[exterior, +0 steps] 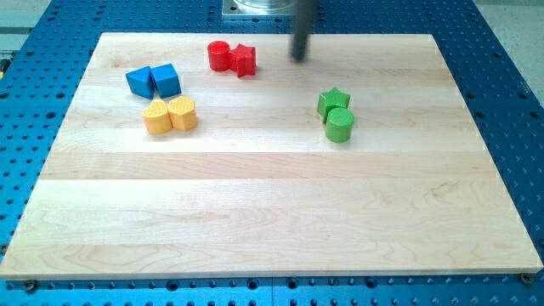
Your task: Move the red star into the hexagon
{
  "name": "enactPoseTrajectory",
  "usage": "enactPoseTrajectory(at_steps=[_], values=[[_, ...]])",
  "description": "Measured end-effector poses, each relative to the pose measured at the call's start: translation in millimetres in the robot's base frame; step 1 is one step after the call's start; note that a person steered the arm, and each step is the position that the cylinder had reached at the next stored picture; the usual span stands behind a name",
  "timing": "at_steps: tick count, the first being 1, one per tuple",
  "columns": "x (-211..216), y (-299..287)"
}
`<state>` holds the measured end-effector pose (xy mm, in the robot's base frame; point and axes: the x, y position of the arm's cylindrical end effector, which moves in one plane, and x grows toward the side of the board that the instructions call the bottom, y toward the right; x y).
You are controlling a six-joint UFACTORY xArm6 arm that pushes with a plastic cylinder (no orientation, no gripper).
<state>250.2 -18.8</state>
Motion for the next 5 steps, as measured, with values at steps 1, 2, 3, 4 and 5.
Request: enactPoseTrajectory(at_steps=[1,2,3,4,5], values=[[33.2,-115.3],[62.4,-154.5],[48.6,-151.2],[48.2,-153.9],[48.2,-157.2]])
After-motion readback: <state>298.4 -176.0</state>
